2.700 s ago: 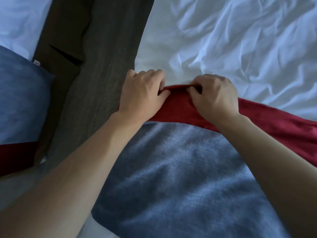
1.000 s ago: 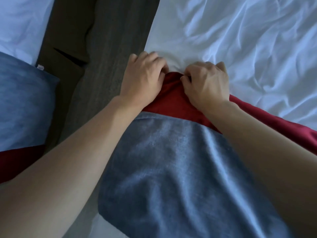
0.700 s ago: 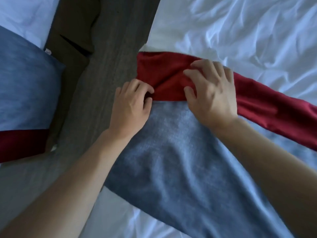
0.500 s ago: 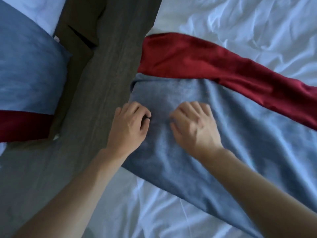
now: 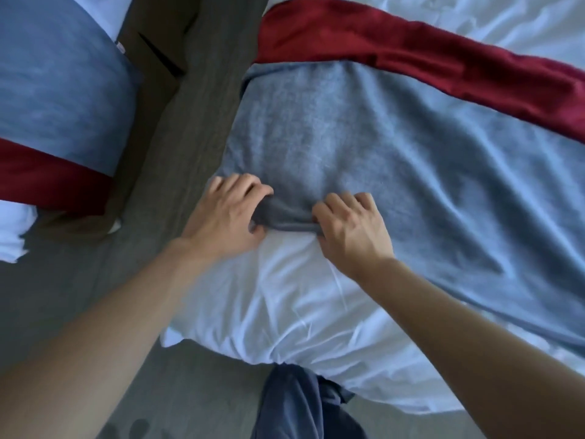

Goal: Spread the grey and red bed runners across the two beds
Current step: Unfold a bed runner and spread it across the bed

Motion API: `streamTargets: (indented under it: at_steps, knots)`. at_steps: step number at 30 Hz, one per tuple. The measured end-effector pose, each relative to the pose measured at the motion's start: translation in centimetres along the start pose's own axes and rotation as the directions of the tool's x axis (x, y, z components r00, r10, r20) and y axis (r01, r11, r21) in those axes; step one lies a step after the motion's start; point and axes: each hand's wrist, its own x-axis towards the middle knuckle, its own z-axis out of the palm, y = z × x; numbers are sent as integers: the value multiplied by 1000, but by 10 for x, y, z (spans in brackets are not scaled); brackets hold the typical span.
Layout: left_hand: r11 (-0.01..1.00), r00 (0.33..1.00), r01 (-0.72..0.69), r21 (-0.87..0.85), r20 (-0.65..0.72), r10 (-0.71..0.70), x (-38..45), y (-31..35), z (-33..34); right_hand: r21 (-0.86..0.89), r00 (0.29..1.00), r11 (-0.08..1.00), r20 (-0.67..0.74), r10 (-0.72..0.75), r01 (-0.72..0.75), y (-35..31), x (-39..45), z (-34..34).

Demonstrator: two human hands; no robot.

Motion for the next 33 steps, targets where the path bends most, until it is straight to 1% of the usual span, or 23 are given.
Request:
streamTargets:
  at_steps: [2, 4, 7, 10, 11, 15, 18, 21, 24, 27, 30, 32, 33]
  knots:
    - [999, 1000, -25, 33, -6, 25, 4, -3, -2, 4, 999, 999, -17, 49, -49, 2, 7, -1]
    - [999, 997, -38, 33, -65, 40, 8, -6, 0, 9, 996, 996, -13, 84, -84, 0, 7, 3]
    - [998, 995, -10, -59, -104, 4, -9, -3, 10, 44, 992, 991, 13, 125, -125, -14, -10, 12]
    - [994, 997, 41, -102, -64, -48, -45, 2, 21, 43, 994, 994, 41, 97, -98, -30, -26, 17]
    - [993, 997, 41, -107, -67, -48, -48, 1, 21, 36, 995, 995, 26, 92, -93, -31, -25, 17]
    - [985, 986, 19, -174, -159, -47, -30, -8, 21, 44, 988, 989, -61, 141, -138, -25, -18, 19]
    - [963, 984, 65, -262, -142, -105, -61, 5, 34, 64, 991, 990, -39, 125, -123, -37, -34, 24]
    - [961, 981, 52, -272, -165, -99, -70, 6, 36, 58, 994, 993, -28, 106, -104, -40, -41, 22]
    - [967, 974, 24, -252, -210, -79, -59, -4, 36, 38, 989, 990, -55, 141, -139, -37, -33, 18]
    - [957, 979, 49, -285, -176, -103, -80, 1, 39, 99, 993, 989, 19, 113, -114, -46, -44, 13]
    - [950, 984, 79, -301, -127, -122, -86, 3, 31, 137, 982, 976, 109, 155, -169, -41, -60, 1]
    - [954, 985, 77, -288, -127, -118, -67, 13, 20, 153, 971, 960, 84, 226, -236, -25, -66, -7]
    - [960, 985, 47, -274, -147, -90, -54, 25, 15, 150, 964, 952, 64, 259, -265, -16, -70, -9]
